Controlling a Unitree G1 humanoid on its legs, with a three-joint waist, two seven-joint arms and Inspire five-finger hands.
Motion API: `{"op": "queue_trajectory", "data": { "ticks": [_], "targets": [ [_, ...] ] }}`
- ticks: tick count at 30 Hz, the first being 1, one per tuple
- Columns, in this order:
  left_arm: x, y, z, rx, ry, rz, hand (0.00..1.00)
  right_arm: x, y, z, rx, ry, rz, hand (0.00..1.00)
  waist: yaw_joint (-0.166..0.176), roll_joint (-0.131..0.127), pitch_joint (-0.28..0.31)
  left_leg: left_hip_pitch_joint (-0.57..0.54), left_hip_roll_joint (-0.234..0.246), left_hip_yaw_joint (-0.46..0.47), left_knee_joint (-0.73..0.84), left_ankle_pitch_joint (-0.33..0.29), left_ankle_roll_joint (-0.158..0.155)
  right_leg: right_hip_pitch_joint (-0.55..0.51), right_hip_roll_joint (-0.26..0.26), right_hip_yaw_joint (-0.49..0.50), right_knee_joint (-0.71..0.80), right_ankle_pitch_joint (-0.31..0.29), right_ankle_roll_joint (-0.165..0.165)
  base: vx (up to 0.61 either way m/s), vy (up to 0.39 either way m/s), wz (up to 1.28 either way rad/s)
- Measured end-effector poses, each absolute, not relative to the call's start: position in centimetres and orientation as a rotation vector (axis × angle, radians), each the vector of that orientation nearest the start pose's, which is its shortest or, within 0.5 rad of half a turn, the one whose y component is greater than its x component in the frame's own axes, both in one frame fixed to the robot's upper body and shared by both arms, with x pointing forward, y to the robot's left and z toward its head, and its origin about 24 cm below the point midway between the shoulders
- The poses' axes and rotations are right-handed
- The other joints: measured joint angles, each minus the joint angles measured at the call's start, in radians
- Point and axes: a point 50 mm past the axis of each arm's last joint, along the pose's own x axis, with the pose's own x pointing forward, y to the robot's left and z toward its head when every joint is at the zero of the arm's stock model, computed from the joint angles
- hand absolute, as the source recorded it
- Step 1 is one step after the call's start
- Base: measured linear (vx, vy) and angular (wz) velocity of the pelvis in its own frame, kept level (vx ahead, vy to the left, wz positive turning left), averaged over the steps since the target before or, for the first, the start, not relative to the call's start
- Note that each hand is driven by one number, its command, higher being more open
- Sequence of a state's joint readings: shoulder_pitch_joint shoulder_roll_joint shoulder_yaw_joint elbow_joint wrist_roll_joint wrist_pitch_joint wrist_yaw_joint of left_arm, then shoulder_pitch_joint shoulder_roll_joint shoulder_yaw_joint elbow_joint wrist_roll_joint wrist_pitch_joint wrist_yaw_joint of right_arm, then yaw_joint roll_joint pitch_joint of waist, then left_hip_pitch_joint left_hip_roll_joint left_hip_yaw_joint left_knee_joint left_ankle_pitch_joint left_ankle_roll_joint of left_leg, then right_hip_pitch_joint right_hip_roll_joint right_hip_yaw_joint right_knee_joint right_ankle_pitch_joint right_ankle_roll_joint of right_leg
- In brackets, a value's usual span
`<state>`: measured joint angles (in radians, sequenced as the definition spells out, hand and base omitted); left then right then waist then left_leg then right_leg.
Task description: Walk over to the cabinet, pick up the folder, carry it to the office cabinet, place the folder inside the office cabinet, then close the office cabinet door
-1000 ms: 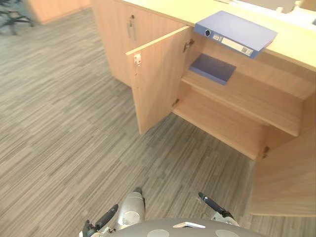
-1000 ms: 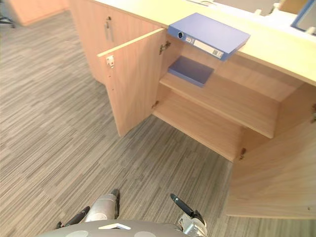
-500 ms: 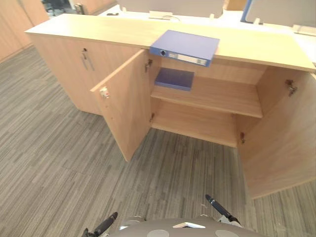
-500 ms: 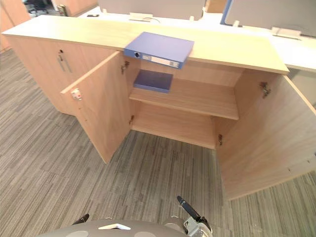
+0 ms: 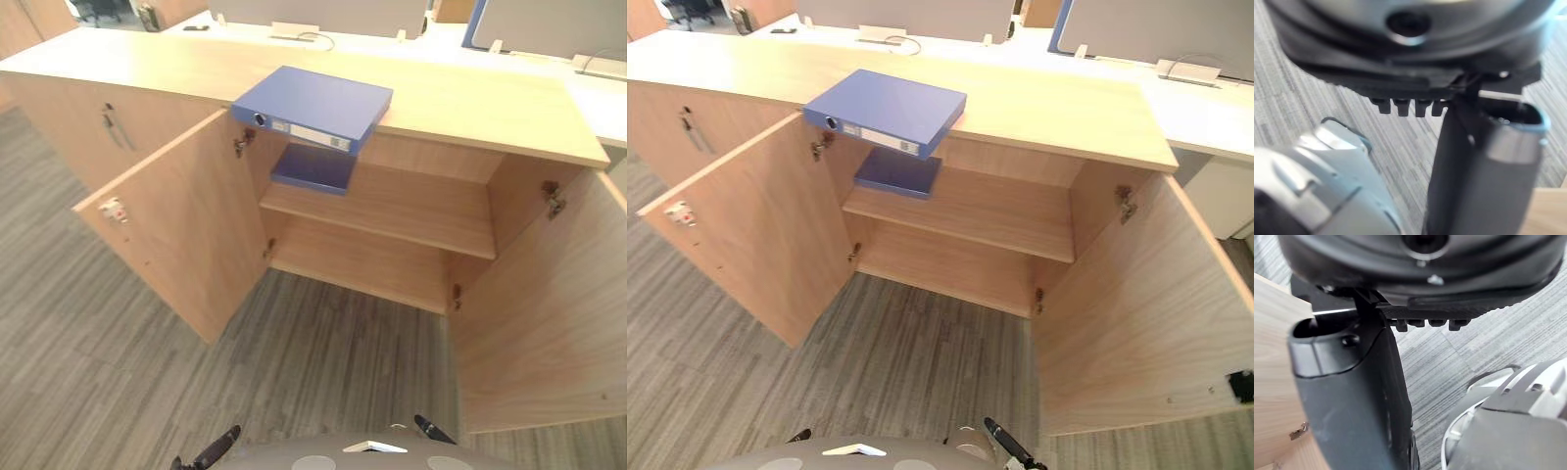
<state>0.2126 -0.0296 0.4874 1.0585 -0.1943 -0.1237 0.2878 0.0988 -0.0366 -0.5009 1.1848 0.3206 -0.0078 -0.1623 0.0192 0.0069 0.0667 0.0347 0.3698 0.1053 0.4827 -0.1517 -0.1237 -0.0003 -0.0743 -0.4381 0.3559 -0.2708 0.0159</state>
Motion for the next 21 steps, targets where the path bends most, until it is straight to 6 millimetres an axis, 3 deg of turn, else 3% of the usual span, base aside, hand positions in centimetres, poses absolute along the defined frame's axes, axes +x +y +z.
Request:
{"op": "queue_trajectory", "data": {
  "ticks": [1, 2, 4, 6, 7, 9, 10, 11, 14, 17, 19, 21],
  "targets": [
    [2.3, 21.7, -16.5, -0.252, 1.119, 0.921, 1.00, 3.9, -21.4, -17.3, 0.425, 1.209, -0.826, 1.00, 0.002, -0.004, 0.006, -0.057, 0.036, -0.009, 0.162, 0.060, 0.040, 0.063, 0.041, 0.004, -0.075, 0.020, -0.017, 0.41, -0.206, -0.31],
    [2.6, 21.9, -16.3, -0.273, 1.091, 0.927, 1.00, 3.9, -21.2, -17.3, 0.413, 1.216, -0.810, 1.00, 0.012, -0.018, 0.018, -0.105, 0.049, -0.015, 0.303, 0.058, 0.037, 0.120, 0.055, 0.016, -0.131, 0.034, -0.031, 0.41, -0.187, -0.39],
    [2.9, 22.2, -16.2, -0.270, 1.060, 0.911, 1.00, 4.2, -21.5, -17.2, 0.402, 1.213, -0.818, 1.00, 0.032, -0.031, 0.025, -0.179, 0.015, 0.012, 0.496, -0.042, 0.027, 0.196, 0.054, 0.055, -0.188, 0.039, -0.036, 0.38, -0.077, -0.54],
    [3.3, 22.2, -16.1, -0.263, 1.052, 0.902, 1.00, 5.4, -21.6, -17.1, 0.402, 1.188, -0.809, 1.00, 0.031, -0.029, 0.037, -0.248, -0.055, 0.060, 0.522, -0.113, 0.039, 0.253, 0.035, 0.090, -0.221, 0.039, -0.036, 0.36, 0.053, -0.52],
    [3.5, 22.0, -16.1, -0.266, 1.051, 0.893, 1.00, 6.4, -21.5, -17.0, 0.410, 1.168, -0.796, 1.00, 0.033, -0.029, 0.053, -0.296, -0.103, 0.085, 0.469, -0.144, 0.049, 0.276, 0.018, 0.108, -0.224, 0.039, -0.036, 0.43, 0.185, -0.55],
    [3.5, 21.7, -16.2, -0.267, 1.065, 0.881, 1.00, 7.0, -21.3, -16.9, 0.422, 1.154, -0.787, 1.00, 0.035, -0.029, 0.071, -0.346, -0.180, 0.092, 0.277, -0.132, 0.069, 0.305, -0.010, 0.120, -0.211, 0.031, -0.020, 0.37, 0.179, -0.50],
    [3.3, 21.5, -16.3, -0.266, 1.074, 0.874, 1.00, 7.2, -21.2, -16.9, 0.428, 1.144, -0.785, 1.00, 0.043, -0.002, 0.079, -0.340, -0.220, 0.069, 0.063, 0.001, 0.099, 0.319, -0.005, 0.129, -0.187, 0.010, 0.019, 0.37, 0.191, -0.27],
    [3.7, 21.8, -16.3, -0.257, 1.073, 0.864, 1.00, 7.0, -19.8, -17.1, 0.459, 1.164, -0.766, 1.00, 0.055, -0.029, 0.086, -0.323, -0.258, 0.081, 0.060, 0.007, 0.142, 0.332, -0.044, 0.147, -0.177, -0.027, 0.038, 0.43, 0.213, -0.05],
    [5.1, 22.4, -15.9, -0.286, 1.011, 0.882, 1.00, 7.9, -18.8, -17.1, 0.486, 1.150, -0.733, 1.00, 0.063, -0.063, 0.092, -0.300, -0.301, 0.087, 0.003, 0.013, 0.151, 0.295, -0.037, 0.194, -0.240, 0.012, 0.033, 0.22, 0.119, 0.11],
    [4.6, 22.0, -16.1, -0.347, 1.015, 0.919, 1.00, 8.8, -18.9, -16.8, 0.483, 1.115, -0.718, 1.00, 0.064, -0.054, 0.090, -0.246, -0.307, 0.097, -0.019, 0.009, 0.156, 0.318, -0.051, 0.217, -0.249, 0.061, 0.040, 0.10, 0.058, -0.16],
    [4.5, 21.7, -16.2, -0.376, 1.014, 0.925, 1.00, 9.4, -18.9, -16.6, 0.483, 1.087, -0.712, 1.00, 0.076, -0.042, 0.080, -0.215, -0.308, 0.118, -0.080, 0.020, 0.153, 0.314, -0.057, 0.247, -0.268, 0.096, 0.062, 0.06, 0.047, -0.43],
    [4.3, 21.6, -16.4, -0.385, 1.030, 0.911, 1.00, 9.6, -18.8, -16.6, 0.484, 1.090, -0.704, 1.00, 0.078, -0.039, 0.060, -0.168, -0.336, 0.137, -0.197, 0.067, 0.150, 0.292, -0.081, 0.265, -0.272, 0.117, 0.071, 0.00, 0.017, -0.36]
  ]
}}
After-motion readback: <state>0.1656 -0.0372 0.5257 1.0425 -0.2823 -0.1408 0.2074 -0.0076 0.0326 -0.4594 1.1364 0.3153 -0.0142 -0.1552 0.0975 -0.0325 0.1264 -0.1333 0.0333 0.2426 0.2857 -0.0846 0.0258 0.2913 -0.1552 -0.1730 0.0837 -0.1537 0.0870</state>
